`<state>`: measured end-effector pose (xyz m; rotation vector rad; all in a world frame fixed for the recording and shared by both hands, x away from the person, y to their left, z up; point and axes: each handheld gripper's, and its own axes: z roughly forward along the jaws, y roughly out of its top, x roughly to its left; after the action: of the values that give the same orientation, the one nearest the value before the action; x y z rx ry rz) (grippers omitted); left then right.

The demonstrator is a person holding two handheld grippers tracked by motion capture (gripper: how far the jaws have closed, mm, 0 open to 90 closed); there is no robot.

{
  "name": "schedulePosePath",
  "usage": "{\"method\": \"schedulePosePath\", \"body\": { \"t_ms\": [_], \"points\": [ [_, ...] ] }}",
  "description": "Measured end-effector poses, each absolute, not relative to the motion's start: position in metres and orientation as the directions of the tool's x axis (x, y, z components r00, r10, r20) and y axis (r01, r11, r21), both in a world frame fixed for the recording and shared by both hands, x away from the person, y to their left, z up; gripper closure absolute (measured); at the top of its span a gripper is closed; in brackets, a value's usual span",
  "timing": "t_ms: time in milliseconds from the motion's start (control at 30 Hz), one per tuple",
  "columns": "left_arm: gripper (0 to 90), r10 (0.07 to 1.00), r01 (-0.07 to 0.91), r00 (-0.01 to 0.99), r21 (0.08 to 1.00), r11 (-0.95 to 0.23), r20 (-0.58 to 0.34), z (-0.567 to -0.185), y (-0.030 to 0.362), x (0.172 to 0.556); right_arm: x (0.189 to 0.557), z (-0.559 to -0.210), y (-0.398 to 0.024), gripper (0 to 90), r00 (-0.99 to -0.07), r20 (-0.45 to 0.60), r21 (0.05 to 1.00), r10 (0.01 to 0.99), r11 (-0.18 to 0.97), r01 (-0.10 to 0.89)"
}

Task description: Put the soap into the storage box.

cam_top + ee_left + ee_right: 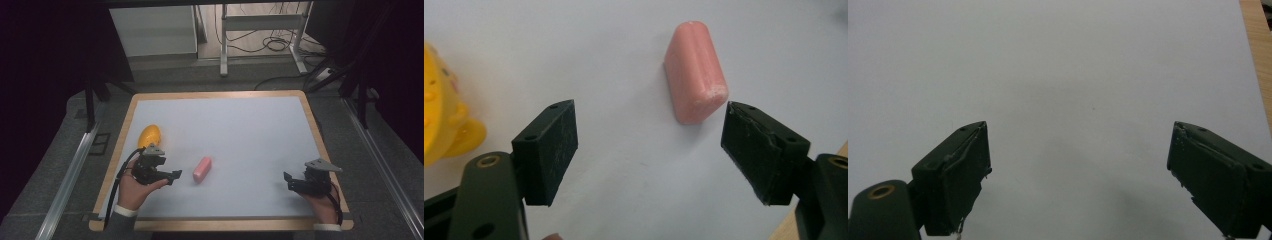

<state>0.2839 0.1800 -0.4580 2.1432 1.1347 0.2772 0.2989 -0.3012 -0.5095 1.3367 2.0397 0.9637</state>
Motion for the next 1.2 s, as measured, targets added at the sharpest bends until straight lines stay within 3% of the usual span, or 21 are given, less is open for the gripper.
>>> {"method": "schedulePosePath", "body": {
  "t_ms": [1200],
  "points": [
    [21.7,0.747,0.641,0.654,0.614,-0.461,-0.122,-0.468,0.121,0.307,0.298,-0.508,-0.302,9.9,-0.374,-0.050,0.791,0.926,0.265,0.552]
  ]
}}
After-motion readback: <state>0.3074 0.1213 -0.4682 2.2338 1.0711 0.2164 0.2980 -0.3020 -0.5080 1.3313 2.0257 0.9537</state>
